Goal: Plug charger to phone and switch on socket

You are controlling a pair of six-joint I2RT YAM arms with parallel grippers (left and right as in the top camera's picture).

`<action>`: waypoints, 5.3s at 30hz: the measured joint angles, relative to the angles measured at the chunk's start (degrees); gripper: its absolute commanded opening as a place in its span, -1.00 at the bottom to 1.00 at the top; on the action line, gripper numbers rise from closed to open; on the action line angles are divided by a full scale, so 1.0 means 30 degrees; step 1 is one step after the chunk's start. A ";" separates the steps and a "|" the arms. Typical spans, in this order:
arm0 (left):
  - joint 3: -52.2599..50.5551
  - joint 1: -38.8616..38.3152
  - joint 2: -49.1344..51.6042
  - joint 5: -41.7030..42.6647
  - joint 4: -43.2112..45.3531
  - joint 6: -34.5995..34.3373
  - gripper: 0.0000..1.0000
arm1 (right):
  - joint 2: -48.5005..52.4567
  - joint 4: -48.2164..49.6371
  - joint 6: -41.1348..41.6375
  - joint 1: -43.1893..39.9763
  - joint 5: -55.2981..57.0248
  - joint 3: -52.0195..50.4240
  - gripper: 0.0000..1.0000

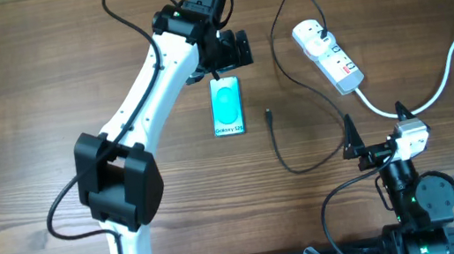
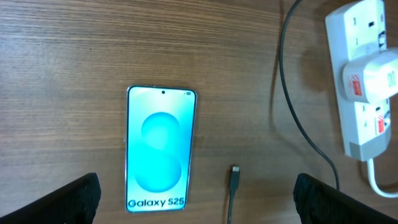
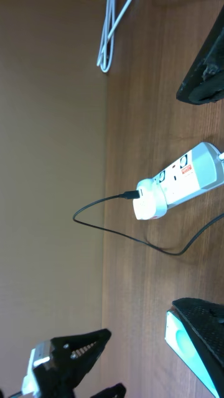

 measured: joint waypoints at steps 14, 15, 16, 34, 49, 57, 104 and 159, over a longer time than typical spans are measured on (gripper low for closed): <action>0.0000 -0.1231 0.1472 0.0393 0.1632 -0.1494 1.00 | 0.0000 0.0000 0.0000 0.0000 0.0000 0.0000 0.99; 0.0000 -0.1239 0.1661 0.0393 0.1654 -0.1559 1.00 | 0.0000 0.0000 0.0000 0.0000 0.0000 0.0000 1.00; 0.0000 -0.1290 0.1858 0.0313 0.1668 -0.1574 1.00 | 0.0000 0.0000 0.0000 0.0000 0.0000 0.0000 0.99; 0.0000 -0.2339 0.3759 -0.2674 0.1494 -0.1851 1.00 | 0.0000 0.0000 0.0000 0.0000 0.0000 0.0000 0.99; -0.0029 -0.0991 0.3759 -0.2288 -0.0984 0.0233 1.00 | 0.0000 0.0000 0.0000 0.0000 0.0000 0.0000 0.99; -0.1428 -0.1013 0.3759 -0.1494 -0.0444 0.1129 1.00 | 0.0000 0.0000 0.0000 0.0000 0.0000 0.0000 0.99; -0.1661 -0.1370 0.4430 -0.2033 0.0342 0.0605 1.00 | 0.0007 0.0000 0.0000 0.0000 0.0000 0.0000 0.99; -0.1661 -0.1333 0.4437 -0.1654 -0.0663 0.1049 0.81 | 0.0000 0.0000 0.0000 0.0000 0.0000 0.0000 0.99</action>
